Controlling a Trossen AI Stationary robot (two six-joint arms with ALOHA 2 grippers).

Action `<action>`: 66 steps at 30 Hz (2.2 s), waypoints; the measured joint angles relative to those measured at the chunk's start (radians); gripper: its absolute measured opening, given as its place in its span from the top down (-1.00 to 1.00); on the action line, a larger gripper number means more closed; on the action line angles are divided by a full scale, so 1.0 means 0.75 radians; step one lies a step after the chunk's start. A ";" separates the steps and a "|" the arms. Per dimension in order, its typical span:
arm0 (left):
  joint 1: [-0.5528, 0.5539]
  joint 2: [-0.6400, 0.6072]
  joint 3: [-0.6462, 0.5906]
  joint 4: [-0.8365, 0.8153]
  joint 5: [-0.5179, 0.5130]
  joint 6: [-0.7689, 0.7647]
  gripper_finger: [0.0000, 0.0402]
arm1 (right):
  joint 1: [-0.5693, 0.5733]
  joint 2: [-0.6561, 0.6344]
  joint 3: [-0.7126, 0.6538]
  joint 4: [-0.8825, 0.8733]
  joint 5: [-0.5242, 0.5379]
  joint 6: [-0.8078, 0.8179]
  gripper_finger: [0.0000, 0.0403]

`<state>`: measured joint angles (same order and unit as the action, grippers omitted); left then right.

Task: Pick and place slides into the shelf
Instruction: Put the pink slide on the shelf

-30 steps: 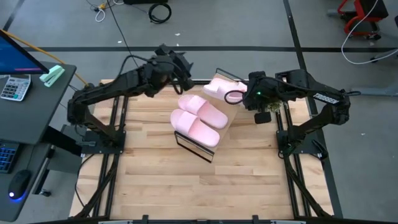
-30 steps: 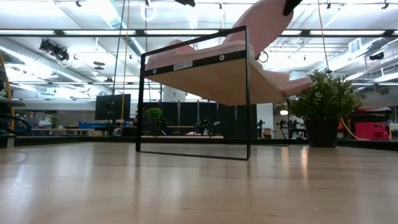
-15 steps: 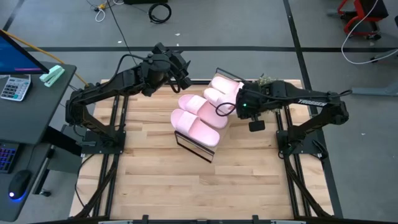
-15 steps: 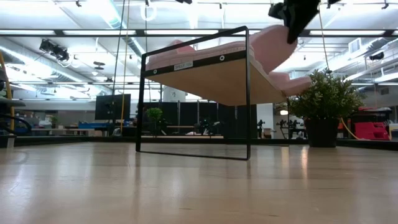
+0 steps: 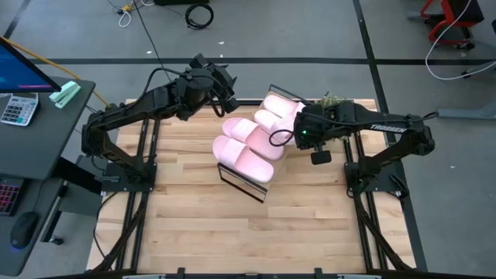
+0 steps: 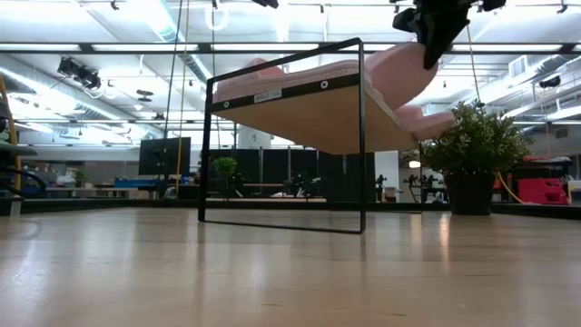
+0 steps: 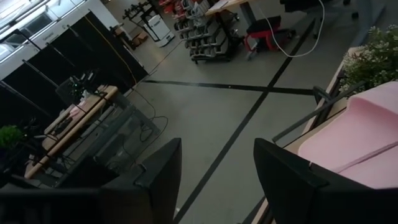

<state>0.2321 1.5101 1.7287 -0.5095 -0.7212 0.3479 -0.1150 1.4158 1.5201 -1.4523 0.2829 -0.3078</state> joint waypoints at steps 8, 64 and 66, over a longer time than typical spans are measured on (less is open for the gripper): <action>0.000 0.001 0.000 -0.008 0.000 0.004 -0.01 | 0.000 0.001 0.000 -0.049 -0.028 0.099 0.78; -0.001 0.002 0.000 -0.090 0.193 -0.041 0.05 | 0.003 0.000 -0.250 -0.016 -0.182 -0.124 0.73; -0.001 0.002 0.000 -0.090 0.193 -0.040 0.04 | 0.004 0.000 -0.255 -0.015 -0.157 -0.145 0.73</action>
<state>0.2314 1.5116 1.7287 -0.5770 -0.5762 0.3180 -0.1122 1.4157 1.3285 -1.4634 0.1655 -0.4162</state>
